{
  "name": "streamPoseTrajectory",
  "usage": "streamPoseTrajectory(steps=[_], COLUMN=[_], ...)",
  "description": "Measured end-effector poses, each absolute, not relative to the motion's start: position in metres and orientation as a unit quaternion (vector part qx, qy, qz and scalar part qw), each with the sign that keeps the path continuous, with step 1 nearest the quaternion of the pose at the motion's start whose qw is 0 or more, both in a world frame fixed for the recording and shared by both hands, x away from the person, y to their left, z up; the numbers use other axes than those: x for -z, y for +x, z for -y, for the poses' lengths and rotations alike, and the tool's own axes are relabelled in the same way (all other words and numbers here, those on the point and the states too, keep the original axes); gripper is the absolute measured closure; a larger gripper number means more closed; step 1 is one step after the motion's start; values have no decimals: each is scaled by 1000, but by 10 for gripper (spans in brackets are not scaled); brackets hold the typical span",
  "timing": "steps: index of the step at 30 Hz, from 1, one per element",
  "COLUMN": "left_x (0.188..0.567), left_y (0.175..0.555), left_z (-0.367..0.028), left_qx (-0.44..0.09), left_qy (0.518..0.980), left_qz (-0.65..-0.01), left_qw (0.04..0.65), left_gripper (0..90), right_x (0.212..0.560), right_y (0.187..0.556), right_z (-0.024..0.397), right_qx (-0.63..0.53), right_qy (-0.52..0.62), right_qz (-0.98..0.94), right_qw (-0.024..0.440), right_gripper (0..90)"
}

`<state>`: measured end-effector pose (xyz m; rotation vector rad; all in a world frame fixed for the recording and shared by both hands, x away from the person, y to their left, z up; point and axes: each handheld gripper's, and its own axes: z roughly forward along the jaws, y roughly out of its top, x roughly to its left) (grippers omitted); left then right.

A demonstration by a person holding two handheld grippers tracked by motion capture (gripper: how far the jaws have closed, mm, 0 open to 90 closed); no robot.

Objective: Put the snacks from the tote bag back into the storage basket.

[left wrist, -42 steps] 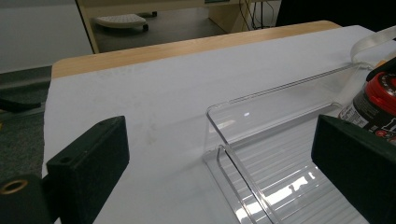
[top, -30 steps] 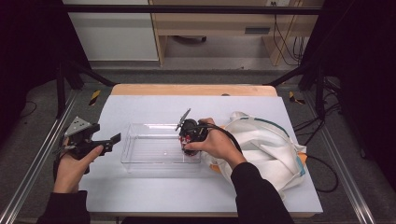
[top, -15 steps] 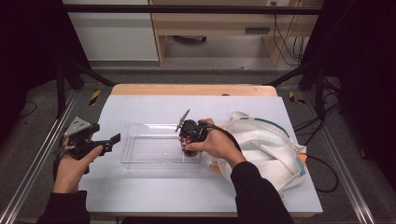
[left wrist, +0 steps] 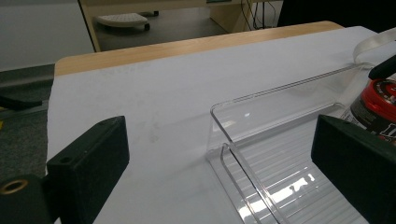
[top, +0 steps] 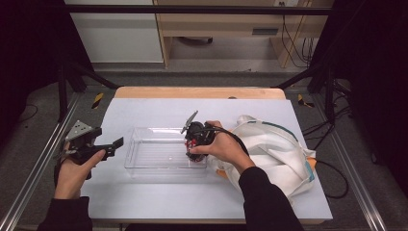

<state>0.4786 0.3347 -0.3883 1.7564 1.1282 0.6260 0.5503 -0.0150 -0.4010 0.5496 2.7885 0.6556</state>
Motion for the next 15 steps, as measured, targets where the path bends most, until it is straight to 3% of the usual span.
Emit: streamPoseTrajectory(steps=[15], left_x=[388], left_y=[479], left_z=[-334], left_qx=[-255], left_qy=[715], left_qz=[-459], left_qw=[461], left_gripper=[44], right_x=[378], right_y=[539], right_z=[28], right_qx=[-264], right_qy=[190], right_qz=[-937], right_qw=[128], right_gripper=[112])
